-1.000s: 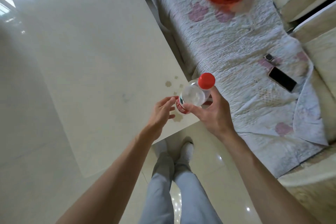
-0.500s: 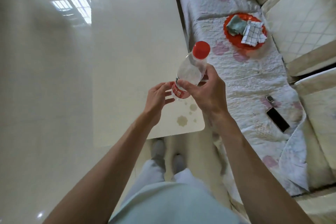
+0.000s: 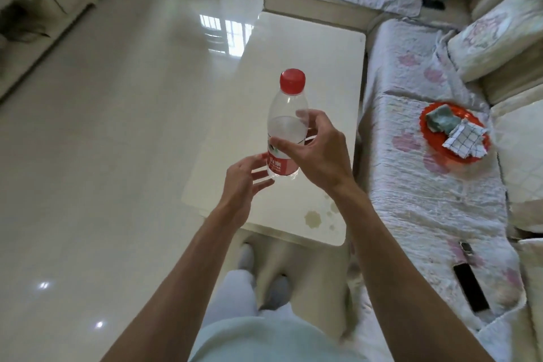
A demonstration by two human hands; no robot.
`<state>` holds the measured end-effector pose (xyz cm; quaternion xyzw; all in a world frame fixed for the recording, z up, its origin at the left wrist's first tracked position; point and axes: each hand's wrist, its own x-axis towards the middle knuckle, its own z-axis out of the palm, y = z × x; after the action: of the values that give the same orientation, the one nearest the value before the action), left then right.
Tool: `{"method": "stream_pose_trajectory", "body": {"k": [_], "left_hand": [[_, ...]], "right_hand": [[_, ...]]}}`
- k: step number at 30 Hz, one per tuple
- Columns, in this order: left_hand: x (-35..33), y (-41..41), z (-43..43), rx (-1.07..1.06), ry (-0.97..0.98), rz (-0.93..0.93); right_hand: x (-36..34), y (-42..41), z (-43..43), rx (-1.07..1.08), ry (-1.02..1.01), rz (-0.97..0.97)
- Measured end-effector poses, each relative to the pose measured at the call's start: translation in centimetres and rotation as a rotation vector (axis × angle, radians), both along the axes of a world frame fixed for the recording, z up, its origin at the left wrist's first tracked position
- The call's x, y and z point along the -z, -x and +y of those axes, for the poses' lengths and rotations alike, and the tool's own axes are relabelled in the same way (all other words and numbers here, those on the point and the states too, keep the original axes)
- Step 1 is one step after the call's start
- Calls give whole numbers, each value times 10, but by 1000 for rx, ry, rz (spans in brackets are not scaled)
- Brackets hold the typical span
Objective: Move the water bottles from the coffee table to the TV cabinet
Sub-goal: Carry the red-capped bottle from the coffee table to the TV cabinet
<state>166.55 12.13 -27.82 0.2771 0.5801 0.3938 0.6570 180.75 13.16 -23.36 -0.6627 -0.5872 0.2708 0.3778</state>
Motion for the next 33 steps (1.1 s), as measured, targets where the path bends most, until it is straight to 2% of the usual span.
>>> {"method": "stream_pose_trajectory", "body": {"k": [6, 12, 23, 33], "left_hand": [[-20, 92, -10, -194, -24, -17], [-21, 203, -28, -387, -38, -74], [-29, 440, -68, -563, -69, -32], [-36, 590, -83, -793, -78, -50]], "right_hand": [[-16, 86, 11, -193, 0, 2], [-30, 206, 18, -397, -8, -59], [-33, 456, 9, -596, 36, -41], [-49, 625, 12, -792, 5, -33]]}}
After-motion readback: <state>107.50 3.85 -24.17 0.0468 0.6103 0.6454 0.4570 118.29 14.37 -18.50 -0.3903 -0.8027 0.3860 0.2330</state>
